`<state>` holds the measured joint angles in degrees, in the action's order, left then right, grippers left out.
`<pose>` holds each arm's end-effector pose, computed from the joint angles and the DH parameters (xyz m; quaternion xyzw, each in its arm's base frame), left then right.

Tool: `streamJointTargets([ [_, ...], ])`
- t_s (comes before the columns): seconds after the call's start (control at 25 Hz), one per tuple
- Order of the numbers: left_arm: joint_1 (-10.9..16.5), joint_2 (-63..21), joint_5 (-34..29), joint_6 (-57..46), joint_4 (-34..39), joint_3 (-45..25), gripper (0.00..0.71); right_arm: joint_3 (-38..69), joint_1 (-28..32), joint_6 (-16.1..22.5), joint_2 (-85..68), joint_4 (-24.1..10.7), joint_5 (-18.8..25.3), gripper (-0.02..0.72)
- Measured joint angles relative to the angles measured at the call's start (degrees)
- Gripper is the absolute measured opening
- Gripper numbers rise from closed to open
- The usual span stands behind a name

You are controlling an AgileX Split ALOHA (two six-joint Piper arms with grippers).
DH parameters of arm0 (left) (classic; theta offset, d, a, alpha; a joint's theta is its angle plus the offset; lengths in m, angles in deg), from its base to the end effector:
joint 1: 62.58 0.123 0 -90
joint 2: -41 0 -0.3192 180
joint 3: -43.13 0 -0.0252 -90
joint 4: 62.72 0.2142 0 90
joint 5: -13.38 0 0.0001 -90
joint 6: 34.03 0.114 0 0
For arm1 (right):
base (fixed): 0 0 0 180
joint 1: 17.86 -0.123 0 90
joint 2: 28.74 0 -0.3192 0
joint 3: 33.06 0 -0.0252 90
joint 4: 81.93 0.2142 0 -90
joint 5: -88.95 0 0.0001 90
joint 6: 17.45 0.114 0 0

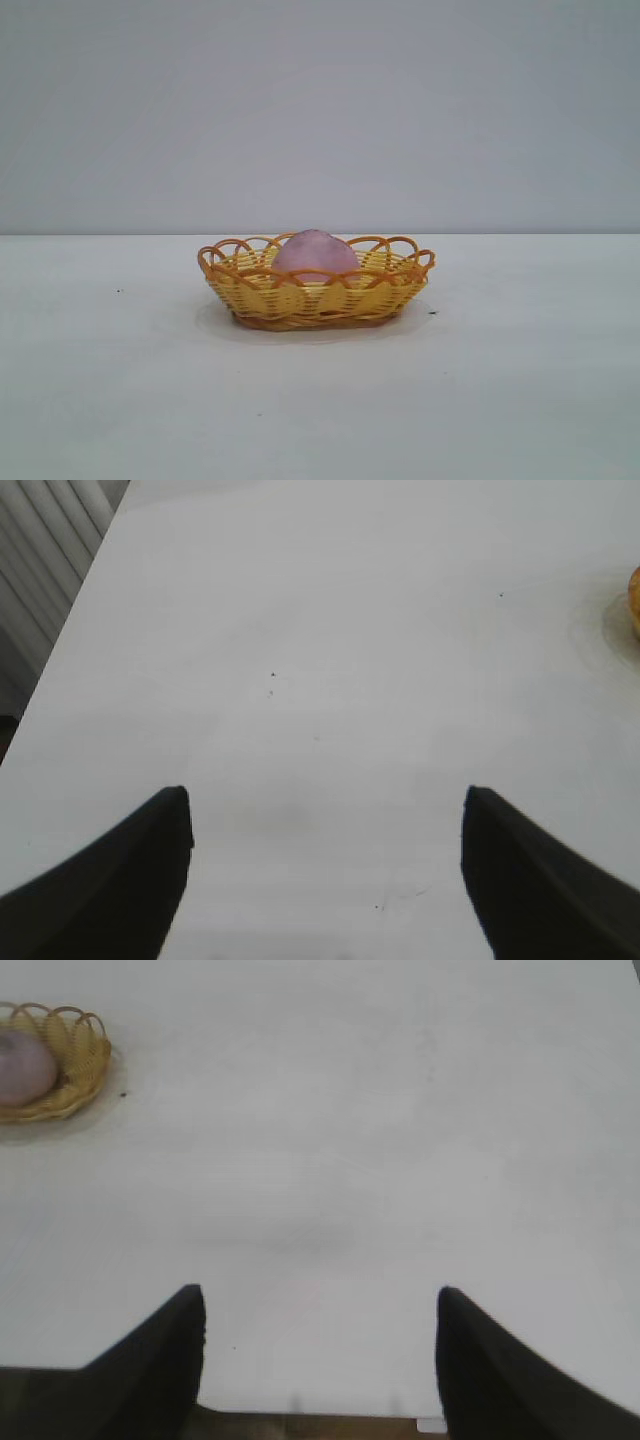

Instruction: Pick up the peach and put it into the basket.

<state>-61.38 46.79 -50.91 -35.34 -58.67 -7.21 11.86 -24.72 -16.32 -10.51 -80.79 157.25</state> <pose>-0.0558 0.0061 0.2379 -0.0215 0.8670 0.0348 0.4965 -0.0381 -0.0025 0.2666 -0.0460 0.9104 0.0386 0.4094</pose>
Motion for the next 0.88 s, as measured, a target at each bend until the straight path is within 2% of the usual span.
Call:
streamJointTargets([
  [0.12, 0.0, 0.0, 0.0, 0.0, 0.0, 0.0, 0.545, 3.6, 0.0, 0.5, -4.7, 0.0, -1.9, 0.421],
  [0.32, 0.0, 0.0, 0.1, 0.0, 0.0, 0.0, 0.545, 5.1, 0.0, 0.5, -11.7, -0.1, -2.5, 0.421],
  [0.88, 0.0, 0.0, 0.1, 0.0, 0.0, 0.0, 0.545, 5.1, 0.0, -1.4, -12.3, -0.8, -2.7, 0.421],
])
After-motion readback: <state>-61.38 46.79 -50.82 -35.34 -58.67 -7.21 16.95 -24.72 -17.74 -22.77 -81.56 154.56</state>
